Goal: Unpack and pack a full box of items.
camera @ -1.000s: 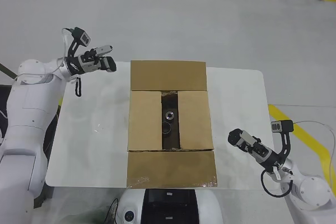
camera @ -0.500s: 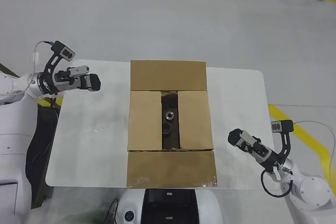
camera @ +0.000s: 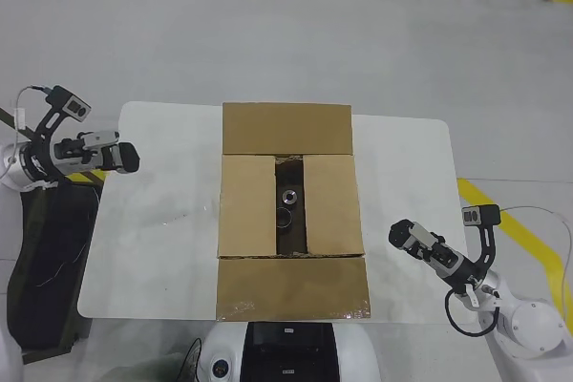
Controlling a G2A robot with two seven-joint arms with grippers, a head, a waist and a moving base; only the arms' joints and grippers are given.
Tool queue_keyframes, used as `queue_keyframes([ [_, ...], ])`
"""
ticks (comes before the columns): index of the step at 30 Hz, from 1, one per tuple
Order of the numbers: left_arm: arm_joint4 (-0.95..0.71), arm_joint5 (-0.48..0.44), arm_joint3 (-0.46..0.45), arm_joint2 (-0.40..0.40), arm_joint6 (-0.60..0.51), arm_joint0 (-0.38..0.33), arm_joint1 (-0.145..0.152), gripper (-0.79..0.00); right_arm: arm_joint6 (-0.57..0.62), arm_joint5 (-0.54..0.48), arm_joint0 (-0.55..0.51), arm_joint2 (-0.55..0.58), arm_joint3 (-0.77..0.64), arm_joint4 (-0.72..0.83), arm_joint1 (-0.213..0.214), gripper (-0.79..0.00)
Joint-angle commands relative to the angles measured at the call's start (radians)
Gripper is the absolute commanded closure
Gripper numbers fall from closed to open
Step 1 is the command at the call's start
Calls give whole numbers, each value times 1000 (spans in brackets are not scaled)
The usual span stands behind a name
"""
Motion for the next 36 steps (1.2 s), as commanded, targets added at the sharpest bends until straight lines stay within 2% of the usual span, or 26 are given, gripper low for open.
queue_keyframes([
  [1, -25, 7, 3, 3, 0, 3, 9, -785, 0, 0, 0, 0, 0, 0, 0, -785],
  [9, -31, 9, 2, 4, 0, 4, 10, -785, -4, 4, 2, 0, -1, -1, 0, -785],
  [15, -31, 9, 2, 4, 0, 4, 10, -785, 5, 92, 56, -43, -41, 0, -2, -785],
  [26, -31, 9, 2, 4, 0, 4, 10, -785, 50, 331, 273, -280, -46, -71, -19, -785],
  [36, -31, 9, 2, 4, 0, 4, 10, -785, 52, 451, 466, -491, 29, -124, -51, -785],
])
